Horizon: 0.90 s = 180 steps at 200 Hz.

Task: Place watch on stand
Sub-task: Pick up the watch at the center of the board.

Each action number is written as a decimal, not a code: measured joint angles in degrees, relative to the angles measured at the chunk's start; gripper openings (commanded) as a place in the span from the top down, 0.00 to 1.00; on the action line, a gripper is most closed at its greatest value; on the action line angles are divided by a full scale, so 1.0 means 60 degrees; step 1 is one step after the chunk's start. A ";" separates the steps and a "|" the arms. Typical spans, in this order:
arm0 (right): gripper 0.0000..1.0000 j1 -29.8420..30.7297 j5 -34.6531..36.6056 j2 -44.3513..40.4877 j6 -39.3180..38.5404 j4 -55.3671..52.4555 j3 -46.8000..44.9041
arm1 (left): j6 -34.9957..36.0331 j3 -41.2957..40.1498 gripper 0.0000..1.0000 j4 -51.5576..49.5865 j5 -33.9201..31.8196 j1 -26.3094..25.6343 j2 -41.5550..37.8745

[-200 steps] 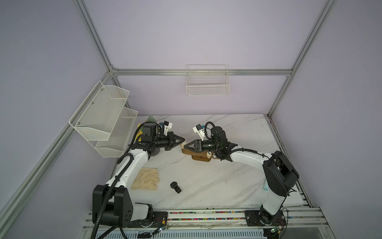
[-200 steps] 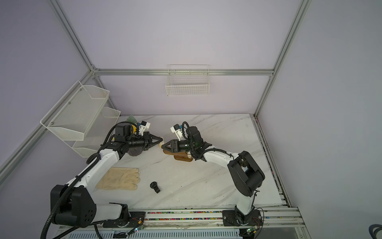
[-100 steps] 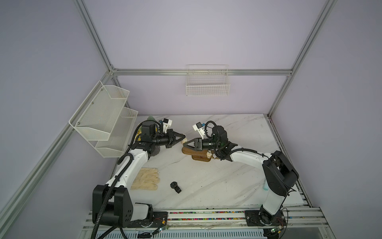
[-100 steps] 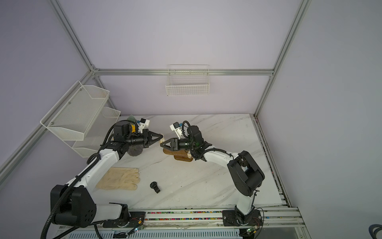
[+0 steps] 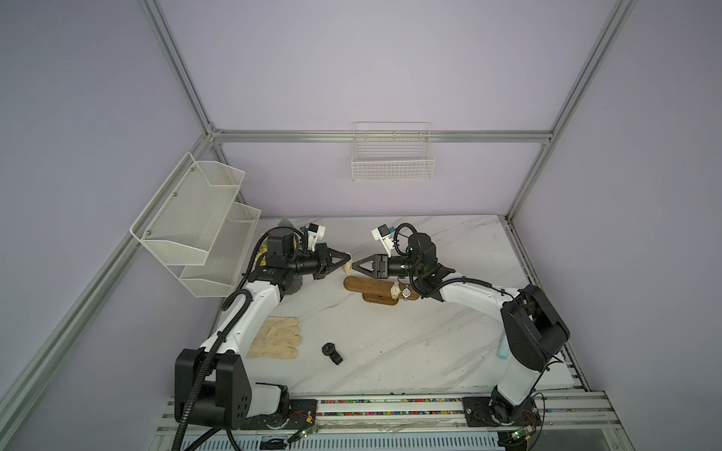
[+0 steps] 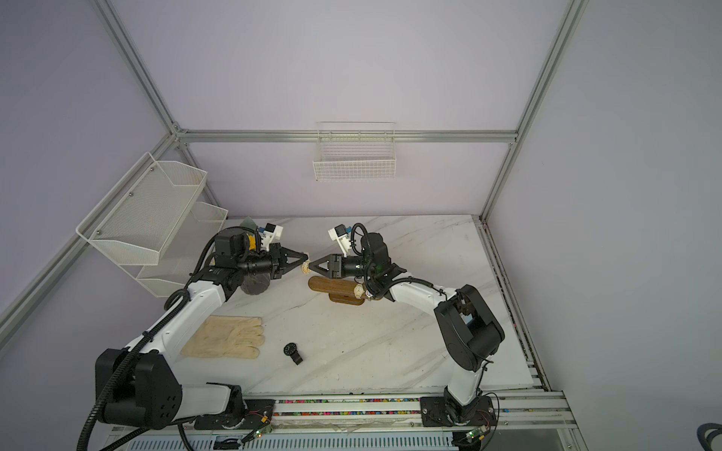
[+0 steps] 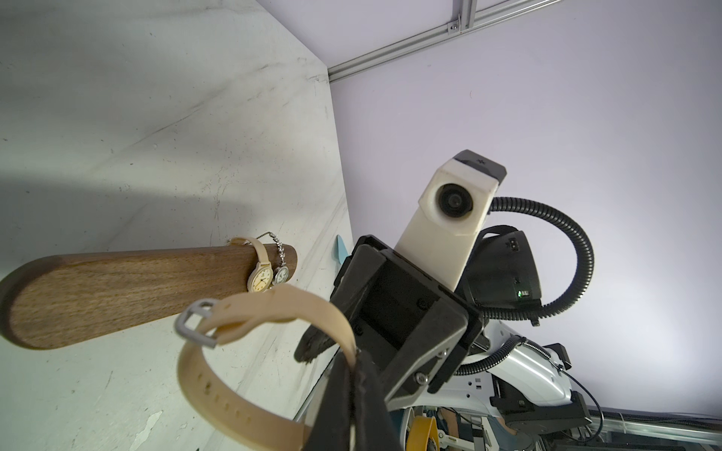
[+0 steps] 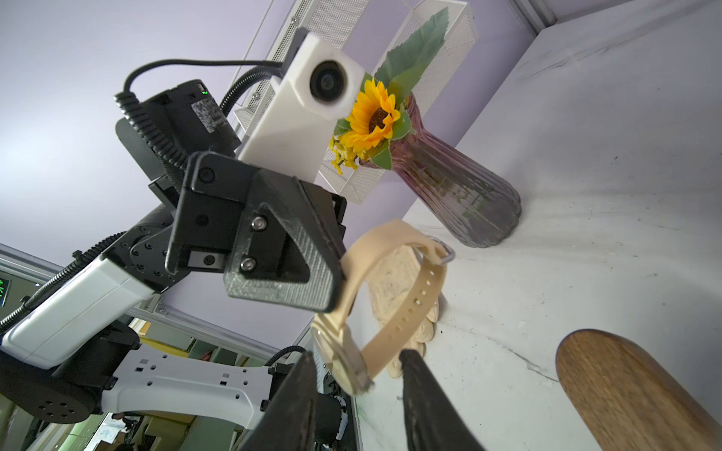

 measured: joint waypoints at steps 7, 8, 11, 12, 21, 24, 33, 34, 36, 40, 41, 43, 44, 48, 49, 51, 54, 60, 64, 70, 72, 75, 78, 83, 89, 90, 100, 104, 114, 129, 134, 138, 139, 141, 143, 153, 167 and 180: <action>0.61 -0.0015 -0.0011 0.0000 0.0026 0.0033 0.0000 | 0.0000 0.0000 0.96 0.0000 0.0000 0.0000 0.0000; 0.61 -0.0015 -0.0011 0.0000 0.0033 0.0036 0.0004 | -0.0004 0.0000 0.96 0.0000 0.0000 0.0000 0.0000; 0.61 -0.0015 -0.0018 0.0000 0.0044 0.0062 0.0000 | 0.0000 0.0000 0.96 0.0000 0.0000 0.0000 0.0000; 0.61 -0.0015 -0.0018 0.0000 0.0044 0.0062 0.0004 | -0.0004 0.0000 0.96 0.0000 0.0000 0.0000 0.0000; 0.61 -0.0015 -0.0051 0.0000 0.0106 0.0127 0.0004 | -0.0004 0.0000 0.96 0.0000 0.0000 0.0000 0.0000; 0.61 -0.0015 -0.0066 0.0000 0.0120 0.0146 0.0004 | -0.0004 0.0000 0.96 0.0000 0.0000 0.0000 0.0000; 0.61 -0.0015 -0.0131 0.0000 0.0197 0.0233 0.0004 | -0.0004 0.0000 0.96 0.0004 0.0000 0.0000 0.0000; 0.61 -0.0015 -0.0135 0.0000 0.0208 0.0244 0.0004 | -0.0004 0.0000 0.96 0.0004 0.0000 0.0000 0.0000; 0.61 -0.0015 -0.0160 0.0000 0.0229 0.0280 0.0004 | -0.0004 0.0000 0.96 0.0004 0.0000 0.0000 0.0000; 0.61 -0.0015 -0.0197 0.0000 0.0259 0.0331 0.0004 | -0.0004 0.0000 0.96 0.0004 0.0000 0.0000 0.0000; 0.61 -0.0015 -0.0208 0.0000 0.0266 0.0339 0.0007 | -0.0004 0.0000 0.96 0.0004 0.0000 0.0000 0.0000; 0.61 -0.0011 -0.0237 0.0000 0.0295 0.0364 0.0007 | -0.0004 0.0000 0.96 0.0004 0.0000 0.0000 0.0000; 0.61 -0.0011 -0.0240 0.0000 0.0302 0.0375 0.0007 | -0.0004 0.0000 0.96 0.0007 0.0000 0.0000 0.0000; 0.61 -0.0007 -0.0284 0.0000 0.0346 0.0423 0.0011 | -0.0007 0.0000 0.96 0.0007 0.0000 0.0000 0.0000; 0.61 -0.0004 -0.0306 0.0000 0.0353 0.0441 0.0011 | -0.0007 0.0000 0.96 0.0007 0.0000 0.0000 0.0000; 0.61 0.0000 -0.0321 0.0004 0.0364 0.0463 0.0011 | -0.0007 0.0000 0.96 0.0007 0.0000 0.0000 0.0000; 0.61 0.0007 -0.0350 0.0004 0.0390 0.0506 0.0011 | -0.0011 0.0000 0.96 0.0007 0.0000 0.0000 0.0000; 0.61 0.0011 -0.0393 0.0011 0.0426 0.0568 0.0011 | -0.0022 0.0000 0.96 0.0018 0.0004 0.0000 0.0000; 0.61 0.0015 -0.0423 0.0018 0.0448 0.0594 0.0011 | -0.0025 0.0000 0.96 0.0029 0.0007 0.0000 0.0000; 0.62 0.0022 -0.0455 0.0033 0.0481 0.0627 0.0011 | -0.0029 0.0000 0.96 0.0051 0.0015 0.0000 0.0000; 0.62 0.0022 -0.0455 0.0033 0.0492 0.0637 0.0011 | -0.0033 0.0000 0.96 0.0058 0.0018 0.0000 0.0000; 0.62 0.0029 -0.0470 0.0047 0.0510 0.0645 0.0011 | -0.0036 0.0000 0.96 0.0069 0.0025 0.0000 0.0000; 0.62 0.0040 -0.0488 0.0058 0.0528 0.0670 0.0015 | -0.0047 0.0000 0.96 0.0073 0.0029 0.0000 0.0000; 0.62 0.0051 -0.0510 0.0087 0.0554 0.0718 0.0015 | -0.0076 0.0000 0.96 0.0080 0.0036 0.0004 0.0000; 0.63 0.0066 -0.0539 0.0138 0.0583 0.0747 0.0036 | -0.0095 0.0000 0.96 0.0087 0.0055 0.0007 0.0000; 0.63 0.0066 -0.0543 0.0146 0.0586 0.0754 0.0040 | -0.0098 0.0000 0.96 0.0087 0.0055 0.0007 0.0000; 0.63 0.0098 -0.0583 0.0233 0.0612 0.0780 0.0095 | -0.0146 0.0000 0.96 0.0120 0.0062 0.0011 0.0015; 0.63 0.0120 -0.0612 0.0270 0.0616 0.0787 0.0113 | -0.0168 0.0000 0.96 0.0142 0.0066 0.0007 0.0018; 0.64 0.0175 -0.0637 0.0328 0.0627 0.0798 0.0153 | -0.0182 0.0000 0.96 0.0193 0.0069 0.0007 0.0033; 0.65 0.0233 -0.0688 0.0393 0.0645 0.0838 0.0208 | -0.0244 0.0000 0.96 0.0273 0.0076 0.0007 0.0036; 0.66 0.0240 -0.0699 0.0408 0.0652 0.0852 0.0222 | -0.0251 0.0000 0.96 0.0299 0.0087 0.0007 0.0036; 0.67 0.0251 -0.0699 0.0415 0.0659 0.0856 0.0229 | -0.0255 0.0000 0.96 0.0324 0.0102 0.0007 0.0036; 0.67 0.0255 -0.0699 0.0415 0.0663 0.0856 0.0229 | -0.0255 0.0000 0.96 0.0328 0.0102 0.0007 0.0036; 0.67 0.0259 -0.0703 0.0419 0.0667 0.0863 0.0233 | -0.0262 0.0000 0.96 0.0339 0.0102 0.0007 0.0036; 0.67 0.0262 -0.0707 0.0423 0.0678 0.0878 0.0237 | -0.0266 0.0000 0.96 0.0346 0.0109 0.0007 0.0036; 0.69 0.0273 -0.0710 0.0441 0.0750 0.0969 0.0244 | -0.0280 0.0000 0.96 0.0375 0.0135 0.0007 0.0036; 0.71 0.0273 -0.0714 0.0455 0.0834 0.1078 0.0244 | -0.0339 0.0000 0.95 0.0433 0.0168 0.0007 0.0036; 0.74 0.0273 -0.0739 0.0463 0.0878 0.1133 0.0255 | -0.0350 0.0000 0.96 0.0481 0.0208 0.0007 0.0036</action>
